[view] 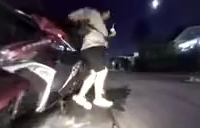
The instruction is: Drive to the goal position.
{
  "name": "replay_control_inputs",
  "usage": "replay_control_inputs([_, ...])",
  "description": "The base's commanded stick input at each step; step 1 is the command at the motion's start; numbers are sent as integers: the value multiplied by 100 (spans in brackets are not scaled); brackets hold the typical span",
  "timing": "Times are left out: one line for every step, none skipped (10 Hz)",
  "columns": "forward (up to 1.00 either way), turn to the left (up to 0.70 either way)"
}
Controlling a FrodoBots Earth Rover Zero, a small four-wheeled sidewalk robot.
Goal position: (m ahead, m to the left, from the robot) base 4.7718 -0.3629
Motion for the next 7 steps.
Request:
replay_control_inputs([85, -29])
replay_control_inputs([85, -29])
replay_control_inputs([0, 0])
replay_control_inputs([0, 0])
replay_control_inputs([0, 0])
replay_control_inputs([0, 0])
replay_control_inputs([0, 0])
